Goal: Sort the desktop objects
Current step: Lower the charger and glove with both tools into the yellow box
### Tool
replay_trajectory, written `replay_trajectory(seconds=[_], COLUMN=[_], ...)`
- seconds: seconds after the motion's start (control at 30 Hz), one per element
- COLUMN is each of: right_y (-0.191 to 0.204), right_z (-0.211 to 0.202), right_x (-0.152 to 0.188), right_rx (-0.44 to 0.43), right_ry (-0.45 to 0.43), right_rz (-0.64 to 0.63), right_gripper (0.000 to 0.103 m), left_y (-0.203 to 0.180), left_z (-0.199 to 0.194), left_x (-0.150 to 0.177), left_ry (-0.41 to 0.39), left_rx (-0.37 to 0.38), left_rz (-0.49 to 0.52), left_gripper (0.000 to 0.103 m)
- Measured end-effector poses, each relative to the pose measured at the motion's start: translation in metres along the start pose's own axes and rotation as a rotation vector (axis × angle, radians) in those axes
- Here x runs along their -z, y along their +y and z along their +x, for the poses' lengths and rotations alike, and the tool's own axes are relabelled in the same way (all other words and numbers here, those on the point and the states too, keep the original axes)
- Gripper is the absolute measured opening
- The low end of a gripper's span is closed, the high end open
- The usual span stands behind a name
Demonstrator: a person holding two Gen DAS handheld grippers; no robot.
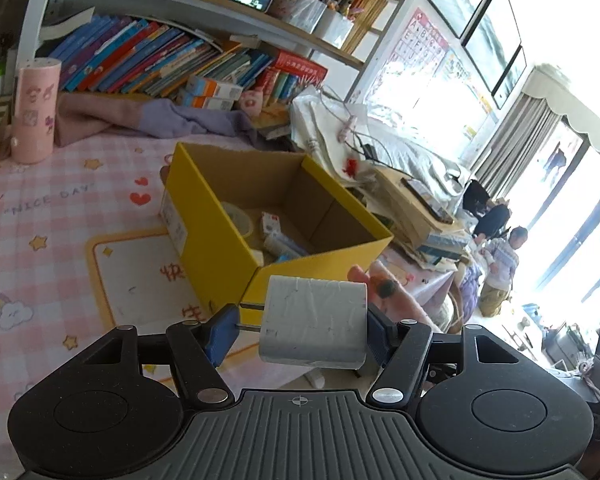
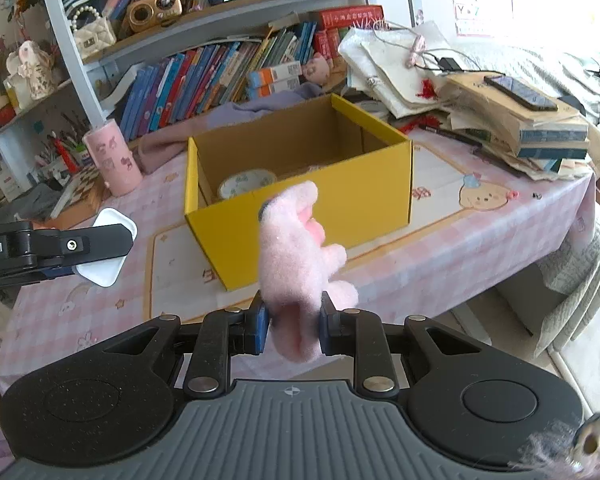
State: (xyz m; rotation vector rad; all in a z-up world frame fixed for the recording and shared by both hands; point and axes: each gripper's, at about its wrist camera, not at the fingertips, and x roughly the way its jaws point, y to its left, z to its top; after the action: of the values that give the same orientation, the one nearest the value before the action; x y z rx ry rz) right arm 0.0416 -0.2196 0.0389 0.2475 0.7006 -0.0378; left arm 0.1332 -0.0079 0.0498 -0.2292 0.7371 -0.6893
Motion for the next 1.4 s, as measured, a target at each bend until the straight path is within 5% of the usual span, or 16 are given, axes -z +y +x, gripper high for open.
replay_trajectory(seconds=[0.63,0.97,1.4], right_y=[-0.02,-0.029,-0.04], right_z=[0.034,0.098,0.191], right_x=[-0.09,-0.123,-0.131], right_rx=[-0.153,-0.27,-0.34], right_ry=[-0.173,-0.13,0.096], right_rz=[-0.135,-0.289,-0.417], right_gripper=[0.022,0.022,0.022], left_y=[-0.021,-0.019,-0.01], left_z=[0.043,0.104,0.19], left_x=[-0.063,-0.089,-0.099], left_ry=[-0.164,-0.15,-0.029], left_rx=[-0.086,-0.207,-0.399], left_rz=[0.0,-0.002,0.056], left_gripper=[0.065,0.065,0.065])
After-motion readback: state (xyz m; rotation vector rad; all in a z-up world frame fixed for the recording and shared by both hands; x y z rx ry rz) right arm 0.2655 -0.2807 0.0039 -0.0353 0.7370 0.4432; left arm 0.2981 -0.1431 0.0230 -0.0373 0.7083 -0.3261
